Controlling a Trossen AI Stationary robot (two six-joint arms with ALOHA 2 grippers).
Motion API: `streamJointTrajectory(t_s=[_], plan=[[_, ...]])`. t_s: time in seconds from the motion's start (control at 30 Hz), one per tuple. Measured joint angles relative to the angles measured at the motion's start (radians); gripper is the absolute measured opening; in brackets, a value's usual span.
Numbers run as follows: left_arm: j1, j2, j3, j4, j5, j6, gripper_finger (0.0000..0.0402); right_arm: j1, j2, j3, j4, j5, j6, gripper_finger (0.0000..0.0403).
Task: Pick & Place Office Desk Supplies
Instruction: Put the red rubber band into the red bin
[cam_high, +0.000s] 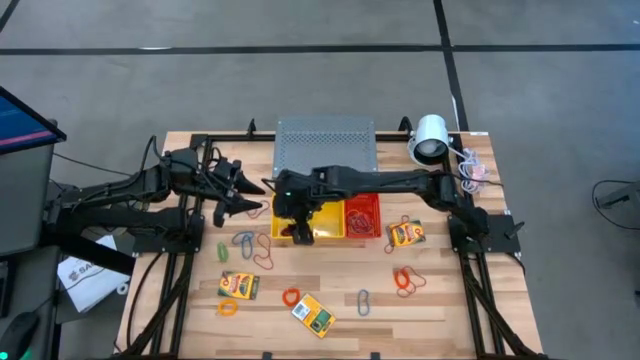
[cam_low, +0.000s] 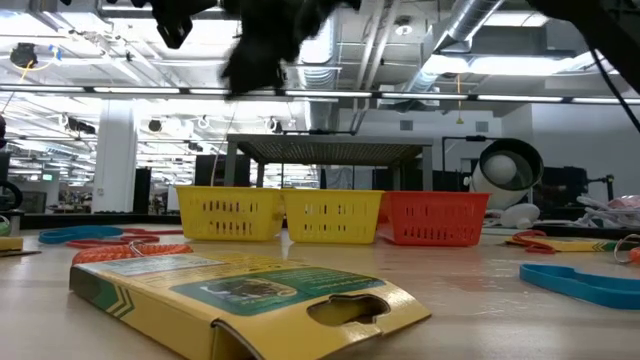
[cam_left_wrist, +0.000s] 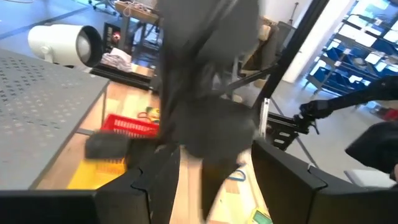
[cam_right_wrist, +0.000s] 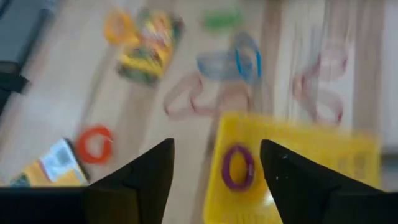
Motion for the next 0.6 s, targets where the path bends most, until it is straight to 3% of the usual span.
streamJointTrajectory(t_s=[0.13, 0.37, 0.6], plan=[[0.000, 0.000, 0.000, -0.027, 0.027, 0.000, 0.0196, 0.025, -0.073, 0.001, 0.001, 0.013, -0.044, 0.0234], [0.000, 0.000, 0.000, -0.141, 0.028, 0.030, 0.0196, 0.055, -0.211, -0.072, -0.026, 0.133, -0.073, 0.0234], [0.000, 0.000, 0.000, -0.233, 0.028, 0.060, 0.0196, 0.083, -0.379, -0.304, 0.122, 0.161, -0.037, 0.0234]])
